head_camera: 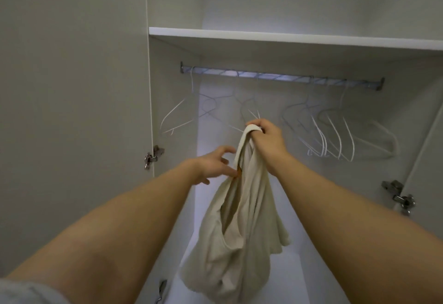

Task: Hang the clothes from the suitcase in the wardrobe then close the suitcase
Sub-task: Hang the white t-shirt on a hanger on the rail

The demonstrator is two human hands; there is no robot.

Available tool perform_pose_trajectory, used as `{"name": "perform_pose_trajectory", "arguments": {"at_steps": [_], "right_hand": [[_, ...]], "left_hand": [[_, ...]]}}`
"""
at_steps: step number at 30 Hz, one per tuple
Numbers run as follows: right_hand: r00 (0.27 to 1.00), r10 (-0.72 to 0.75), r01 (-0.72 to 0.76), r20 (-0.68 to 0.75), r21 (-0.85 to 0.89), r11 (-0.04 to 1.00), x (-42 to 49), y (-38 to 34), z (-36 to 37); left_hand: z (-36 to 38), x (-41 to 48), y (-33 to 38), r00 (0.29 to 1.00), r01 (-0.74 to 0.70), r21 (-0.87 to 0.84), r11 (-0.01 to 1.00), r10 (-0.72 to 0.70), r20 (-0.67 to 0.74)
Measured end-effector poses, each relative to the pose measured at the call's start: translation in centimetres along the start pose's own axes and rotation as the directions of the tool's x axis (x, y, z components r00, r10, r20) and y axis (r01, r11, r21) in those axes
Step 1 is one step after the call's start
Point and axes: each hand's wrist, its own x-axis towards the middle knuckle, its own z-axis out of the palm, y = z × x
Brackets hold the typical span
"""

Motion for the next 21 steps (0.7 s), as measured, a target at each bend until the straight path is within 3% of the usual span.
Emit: {"name": "perform_pose_trajectory", "arguments": {"at_steps": [2, 3, 6, 9, 11, 13, 16, 18, 21], "right_hand": [[1.000, -0.004, 0.004, -0.013, 0.004, 1.000, -0.2, -0.2, 0.1], [1.000, -0.002, 0.003, -0.028, 0.006, 1.000, -0.2, -0.2, -0.2], [0.996, 0.003, -0.003, -0.087, -0.007, 1.000, 0.0, -0.2, -1.3], [0.979, 0.028, -0.031, -0.202, -0.013, 0.999, 0.1, 0.0, -2.8], [0.967, 0.033, -0.043, -0.252, -0.034, 0.998, 0.2, 0.1, -3.9], [0.963, 0.034, -0.054, -0.266, -0.067, 0.996, 0.3, 0.2, -4.7], [0.957, 0.054, -0.091, -0.286, -0.117, 0.989, 0.3, 0.4, -5.6], [0.952, 0.082, -0.132, -0.294, -0.154, 0.979, 0.3, 0.5, -5.8], [0.945, 0.136, -0.199, -0.299, -0.193, 0.961, 0.5, 1.0, -5.6]], "left_hand": [[1.4, 0.6, -0.2, 0.999, 0.007, 0.114, 0.993, -0.011, 0.034], [2.0, 1.0, -0.5, 1.000, 0.011, 0.170, 0.985, -0.008, -0.017], [2.7, 1.8, -1.8, 0.950, 0.113, 0.304, 0.946, -0.013, -0.312], [1.8, 2.1, -2.3, 0.884, 0.246, 0.344, 0.906, -0.064, -0.464], [0.9, 2.2, -2.2, 0.876, 0.258, 0.139, 0.956, -0.170, -0.451], [0.1, 1.5, -1.6, 0.890, 0.282, -0.101, 0.954, -0.299, -0.344], [-1.0, 0.8, -0.8, 0.882, 0.314, -0.239, 0.919, -0.376, -0.285], [-1.6, 0.8, -0.2, 0.867, 0.252, -0.396, 0.883, -0.388, -0.313], [-2.1, 1.0, 0.8, 0.882, 0.056, -0.684, 0.727, -0.357, -0.308]]}}
